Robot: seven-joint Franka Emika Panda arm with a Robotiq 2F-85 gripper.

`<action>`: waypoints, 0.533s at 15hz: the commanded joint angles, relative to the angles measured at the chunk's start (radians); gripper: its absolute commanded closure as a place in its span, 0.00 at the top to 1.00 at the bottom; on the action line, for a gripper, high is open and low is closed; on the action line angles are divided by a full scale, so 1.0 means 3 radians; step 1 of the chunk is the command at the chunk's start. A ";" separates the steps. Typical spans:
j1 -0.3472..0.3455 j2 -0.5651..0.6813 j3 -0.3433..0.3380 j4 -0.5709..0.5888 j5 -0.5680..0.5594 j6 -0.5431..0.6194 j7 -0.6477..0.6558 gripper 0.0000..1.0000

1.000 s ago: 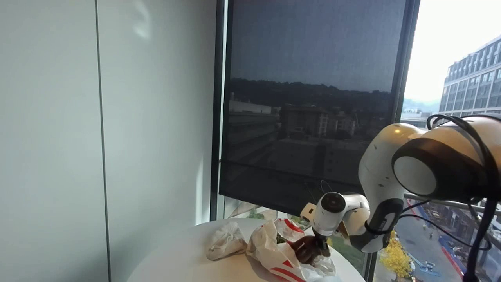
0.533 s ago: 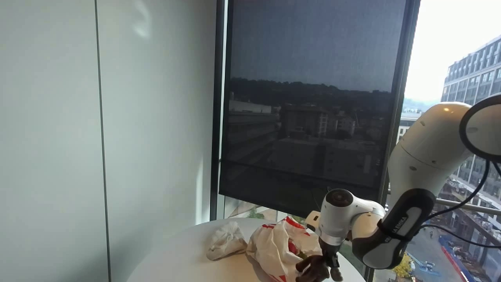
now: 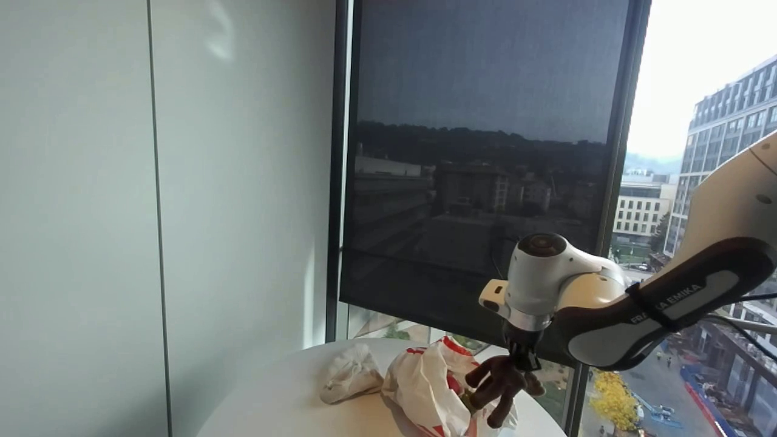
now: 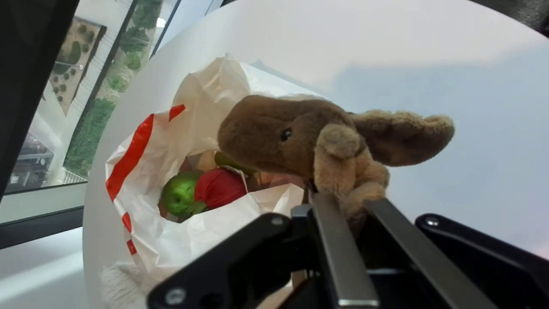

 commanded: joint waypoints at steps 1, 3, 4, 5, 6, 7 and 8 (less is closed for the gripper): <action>0.0279 -0.0342 -0.0111 -0.0321 0.0937 -0.0107 -0.0907 0.12; 0.0443 -0.0334 -0.0094 -0.0436 0.1505 -0.0196 -0.1213 0.13; 0.0523 -0.0310 -0.0076 -0.0538 0.1745 -0.0204 -0.1308 0.14; 0.0579 -0.0053 -0.0156 -0.0433 0.2059 -0.0169 -0.1549 0.13; 0.0702 0.0062 -0.0202 -0.0483 0.2342 -0.0121 -0.1657 0.13; 0.0766 0.0164 -0.0193 -0.0512 0.2630 -0.0095 -0.1812 0.12; 0.0818 0.0257 -0.0175 -0.0560 0.2895 -0.0012 -0.1973 0.12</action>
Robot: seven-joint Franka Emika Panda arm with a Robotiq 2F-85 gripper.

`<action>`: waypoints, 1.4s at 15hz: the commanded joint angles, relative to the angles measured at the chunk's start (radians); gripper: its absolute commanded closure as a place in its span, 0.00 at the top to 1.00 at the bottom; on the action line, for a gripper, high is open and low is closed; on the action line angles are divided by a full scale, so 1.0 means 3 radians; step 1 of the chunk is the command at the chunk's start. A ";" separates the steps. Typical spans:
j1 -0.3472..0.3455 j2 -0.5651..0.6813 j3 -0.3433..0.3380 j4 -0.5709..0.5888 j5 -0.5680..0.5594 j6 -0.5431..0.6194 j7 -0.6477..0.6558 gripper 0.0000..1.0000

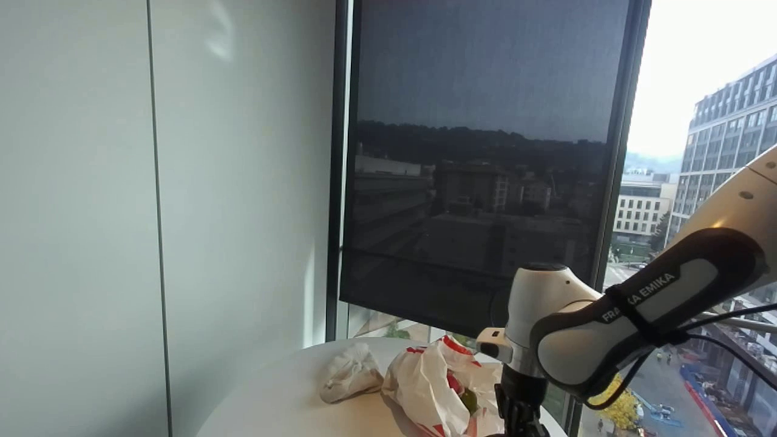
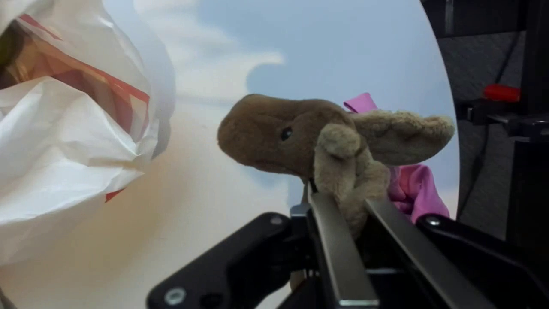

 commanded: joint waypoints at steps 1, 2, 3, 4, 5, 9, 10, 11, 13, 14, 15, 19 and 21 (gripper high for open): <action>0.0251 0.0449 -0.0021 -0.0059 0.0853 0.0309 -0.0500 0.12; -0.0178 0.0581 0.0501 -0.0062 0.1163 0.0374 -0.0641 0.13; -0.0231 0.0689 0.0636 -0.0065 0.1379 0.0411 -0.0761 0.13; -0.0383 0.0797 0.0850 -0.0035 0.1537 0.0467 -0.0868 0.14; -0.0543 0.0903 0.1047 0.0002 0.1606 0.0523 -0.0926 0.17; -0.1096 0.1046 0.1430 0.0154 0.1348 0.0855 -0.0793 0.57; -0.1215 0.1046 0.1449 0.0212 0.1291 0.0945 -0.0734 0.64; -0.1317 0.1032 0.1454 0.0261 0.1210 0.1003 -0.0690 0.71; -0.1485 0.1024 0.1382 0.0367 0.0999 0.1239 -0.0554 0.86; -0.1563 0.1056 0.1340 0.0442 0.0886 0.1316 -0.0460 0.95; -0.1665 0.1103 0.1321 0.0538 0.0848 0.1373 -0.0376 0.99; -0.1999 0.1444 0.1435 0.0904 0.0985 0.1705 -0.0169 1.00; -0.1876 0.1682 0.1263 0.1086 0.0978 0.1954 -0.0147 1.00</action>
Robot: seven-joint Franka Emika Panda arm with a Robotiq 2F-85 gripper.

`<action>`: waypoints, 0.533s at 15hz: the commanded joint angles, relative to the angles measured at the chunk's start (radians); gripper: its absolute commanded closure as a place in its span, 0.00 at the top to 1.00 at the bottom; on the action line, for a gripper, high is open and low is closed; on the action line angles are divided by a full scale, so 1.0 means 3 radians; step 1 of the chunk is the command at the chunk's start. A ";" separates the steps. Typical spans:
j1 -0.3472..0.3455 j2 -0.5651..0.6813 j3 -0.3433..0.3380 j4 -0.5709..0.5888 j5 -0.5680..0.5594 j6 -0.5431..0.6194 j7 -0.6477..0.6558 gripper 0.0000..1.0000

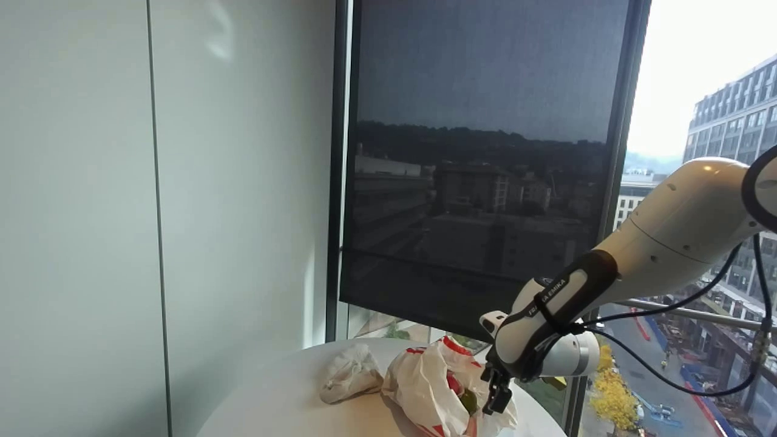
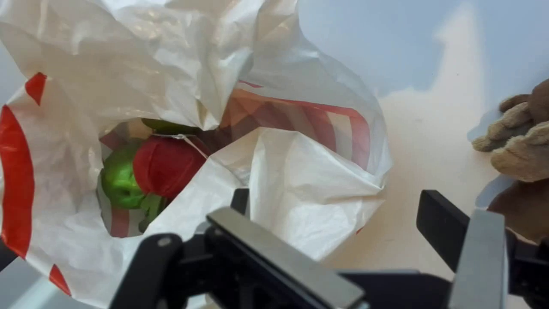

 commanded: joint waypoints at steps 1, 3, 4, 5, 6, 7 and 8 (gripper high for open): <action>0.0116 0.0537 -0.0159 0.0431 -0.0062 0.0462 0.0171 1.00; 0.0021 0.0789 -0.0116 0.0653 -0.0348 0.0614 0.0516 1.00; 0.0052 0.0897 -0.0157 0.0761 -0.0426 0.0653 0.0627 1.00; 0.0067 0.1006 -0.0192 0.0880 -0.0563 0.0691 0.0760 1.00; 0.0134 0.1105 -0.0301 0.0999 -0.0738 0.0765 0.0843 1.00; 0.0171 0.1188 -0.0376 0.1107 -0.0890 0.0824 0.0910 1.00; 0.0206 0.1259 -0.0455 0.1225 -0.1029 0.0832 0.0964 1.00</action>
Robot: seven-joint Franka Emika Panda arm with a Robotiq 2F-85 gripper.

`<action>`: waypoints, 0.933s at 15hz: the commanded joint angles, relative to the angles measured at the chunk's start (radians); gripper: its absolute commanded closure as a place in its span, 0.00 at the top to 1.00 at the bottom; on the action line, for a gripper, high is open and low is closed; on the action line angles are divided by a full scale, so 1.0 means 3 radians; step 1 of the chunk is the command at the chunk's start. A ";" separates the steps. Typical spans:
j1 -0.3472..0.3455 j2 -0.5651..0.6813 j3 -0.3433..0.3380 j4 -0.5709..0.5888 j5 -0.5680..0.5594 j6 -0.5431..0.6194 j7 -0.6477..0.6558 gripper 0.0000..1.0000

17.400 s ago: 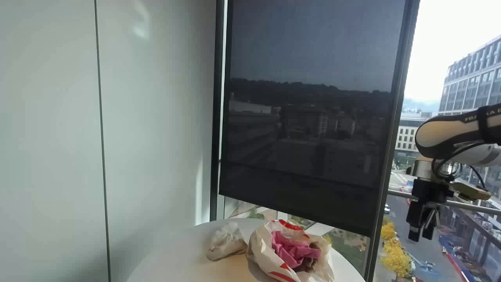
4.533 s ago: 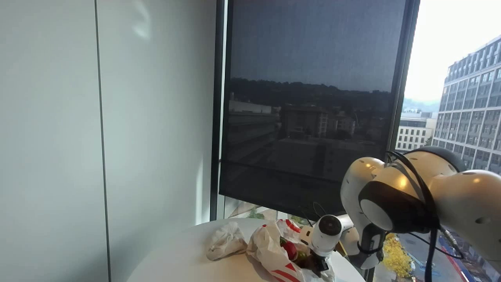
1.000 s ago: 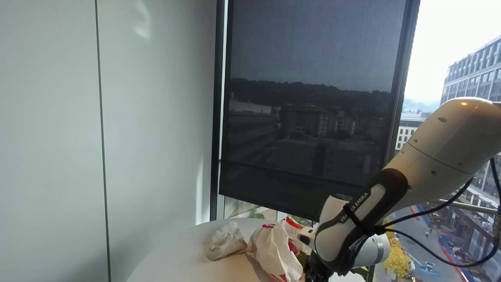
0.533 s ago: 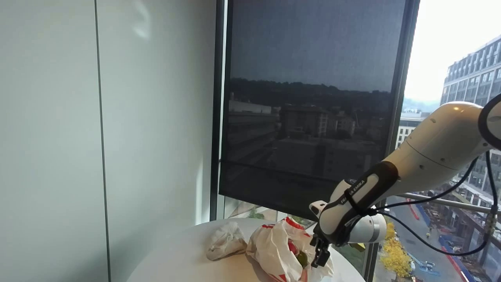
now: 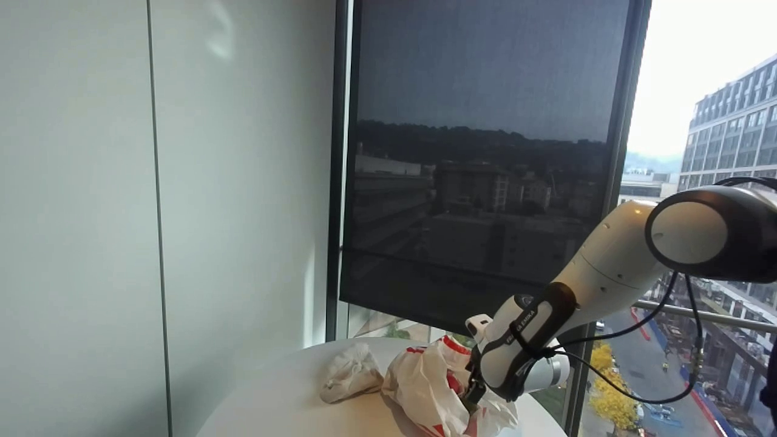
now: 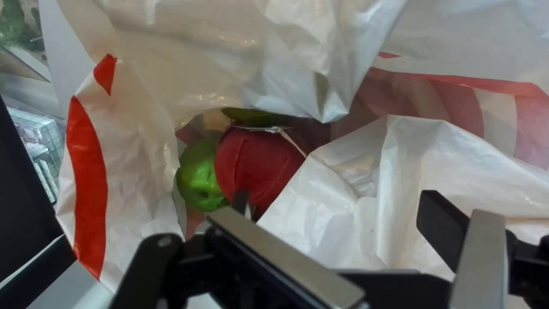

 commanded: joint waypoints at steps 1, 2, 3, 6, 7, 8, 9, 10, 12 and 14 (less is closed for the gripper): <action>0.0153 0.0361 -0.0280 0.0512 -0.0480 0.0168 0.0281 1.00; 0.0155 0.0440 -0.0316 0.0617 -0.0592 0.0177 0.0317 1.00; 0.0176 0.0529 -0.0381 0.0723 -0.0695 0.0204 0.0343 1.00; 0.0105 0.0747 -0.0372 0.0978 -0.0894 0.0209 0.0419 1.00; 0.0063 0.0809 -0.0326 0.1046 -0.0927 0.0188 0.0454 1.00; 0.0025 0.0864 -0.0277 0.1103 -0.0956 0.0167 0.0486 1.00; 0.0023 0.0913 -0.0262 0.1144 -0.0983 0.0174 0.0509 1.00; 0.0031 0.0962 -0.0256 0.1182 -0.1019 0.0184 0.0529 1.00; 0.0036 0.1038 -0.0231 0.1243 -0.1071 0.0158 0.0586 1.00; 0.0053 0.1108 -0.0227 0.1289 -0.1113 0.0173 0.0623 1.00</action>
